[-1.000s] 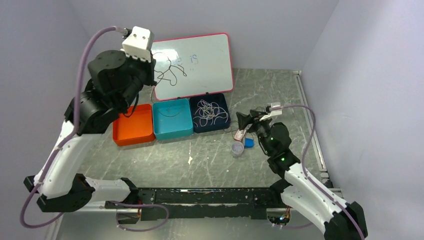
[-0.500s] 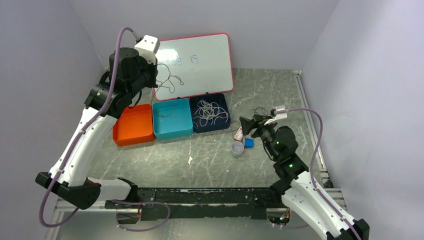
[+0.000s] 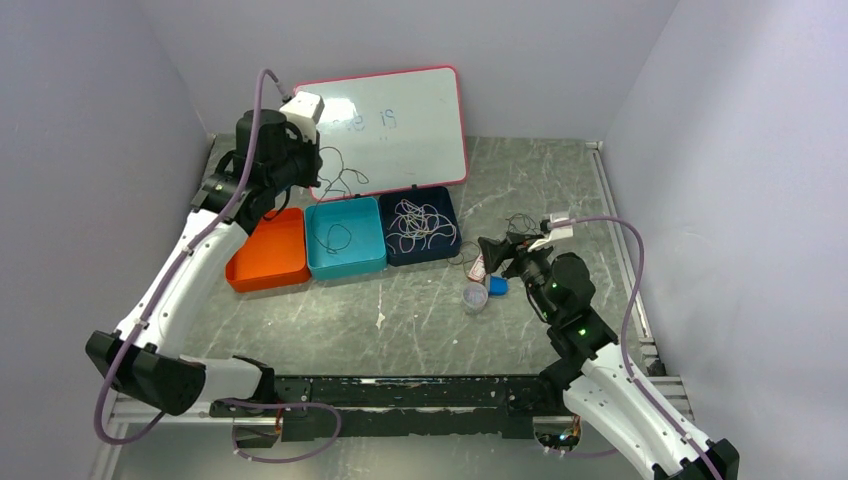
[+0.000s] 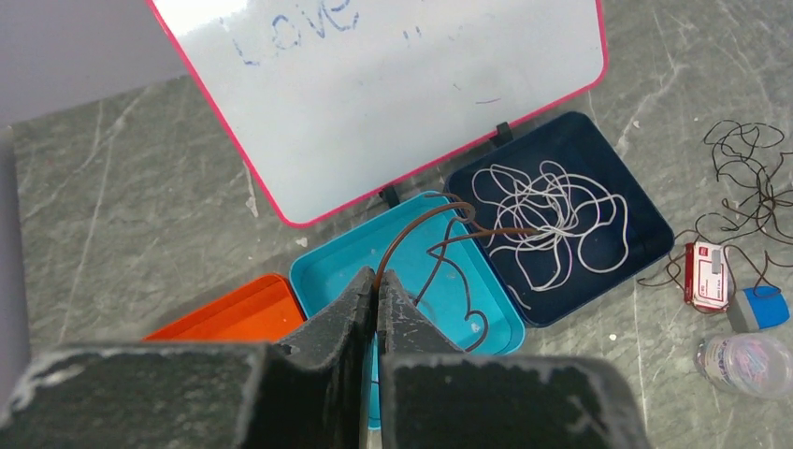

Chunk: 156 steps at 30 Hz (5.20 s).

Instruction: Untangle the cables

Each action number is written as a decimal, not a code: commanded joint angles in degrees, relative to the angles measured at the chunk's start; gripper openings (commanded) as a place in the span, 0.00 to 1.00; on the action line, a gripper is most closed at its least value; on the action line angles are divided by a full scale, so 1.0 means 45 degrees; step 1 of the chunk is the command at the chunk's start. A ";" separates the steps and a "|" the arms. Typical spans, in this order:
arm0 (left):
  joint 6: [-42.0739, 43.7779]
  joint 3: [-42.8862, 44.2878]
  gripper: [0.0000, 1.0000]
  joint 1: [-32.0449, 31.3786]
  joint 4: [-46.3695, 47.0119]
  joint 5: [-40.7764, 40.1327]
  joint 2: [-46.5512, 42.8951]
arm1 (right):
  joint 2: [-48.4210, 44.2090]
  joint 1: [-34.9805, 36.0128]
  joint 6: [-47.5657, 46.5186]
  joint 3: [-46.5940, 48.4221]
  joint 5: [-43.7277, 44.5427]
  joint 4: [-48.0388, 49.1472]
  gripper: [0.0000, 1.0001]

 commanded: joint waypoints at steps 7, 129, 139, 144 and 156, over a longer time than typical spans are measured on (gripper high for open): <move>-0.0738 -0.1930 0.07 0.0511 0.2156 0.1447 0.1059 | -0.0234 -0.0069 0.0288 -0.0005 -0.0203 -0.0321 0.72; 0.2992 0.1786 0.20 0.2211 0.2426 0.6434 0.9319 | 0.4343 -0.0056 0.0871 0.2807 -0.1674 -0.5602 0.73; 0.3128 0.1858 0.35 0.2213 0.2319 0.6587 0.9165 | 0.4305 -0.0061 0.0880 0.2716 -0.1712 -0.5603 0.73; 0.3175 0.1724 0.30 0.2213 0.2359 0.6638 0.9027 | 0.4324 -0.0057 0.0895 0.2687 -0.1767 -0.5568 0.73; 0.3122 0.1467 0.07 0.2213 0.2203 0.6901 0.8787 | 0.4290 -0.0059 0.0949 0.2706 -0.1828 -0.5585 0.73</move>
